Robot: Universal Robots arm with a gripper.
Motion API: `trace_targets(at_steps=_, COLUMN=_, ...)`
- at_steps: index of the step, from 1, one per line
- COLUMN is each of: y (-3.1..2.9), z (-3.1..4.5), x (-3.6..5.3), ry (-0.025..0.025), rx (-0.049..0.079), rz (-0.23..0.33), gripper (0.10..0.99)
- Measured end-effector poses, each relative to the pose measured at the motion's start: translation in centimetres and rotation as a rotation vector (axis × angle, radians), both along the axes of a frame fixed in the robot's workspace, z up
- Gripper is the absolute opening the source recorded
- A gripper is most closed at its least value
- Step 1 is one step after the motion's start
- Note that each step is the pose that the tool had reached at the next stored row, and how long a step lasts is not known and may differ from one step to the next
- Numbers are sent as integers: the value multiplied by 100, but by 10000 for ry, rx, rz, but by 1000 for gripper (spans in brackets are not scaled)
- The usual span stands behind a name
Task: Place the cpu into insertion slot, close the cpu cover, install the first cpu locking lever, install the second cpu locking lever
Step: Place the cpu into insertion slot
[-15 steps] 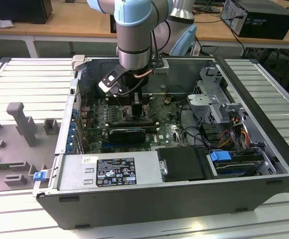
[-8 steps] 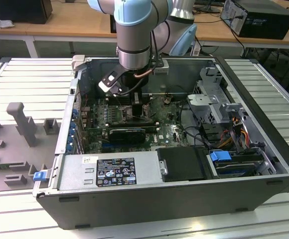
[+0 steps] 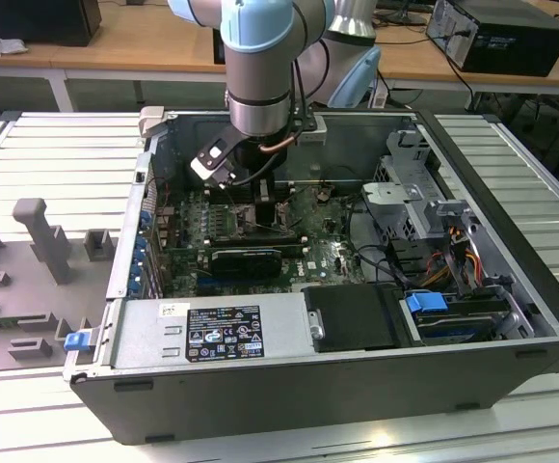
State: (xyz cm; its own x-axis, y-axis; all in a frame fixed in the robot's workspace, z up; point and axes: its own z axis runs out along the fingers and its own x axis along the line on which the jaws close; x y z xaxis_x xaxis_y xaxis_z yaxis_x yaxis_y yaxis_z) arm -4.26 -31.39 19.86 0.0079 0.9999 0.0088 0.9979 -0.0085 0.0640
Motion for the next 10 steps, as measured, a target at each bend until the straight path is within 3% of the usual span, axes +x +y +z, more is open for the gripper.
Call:
trace_targets(at_steps=3, y=-1, z=0, x=0, ry=1, rx=-50, rz=2, gripper=612)
trace_targets(at_steps=5, y=-1, z=0, x=0, ry=0, rx=-157, rz=2, gripper=612)
trace_targets(at_steps=10, y=-1, z=-1, x=0, ry=1, rx=-194, rz=8, gripper=612)
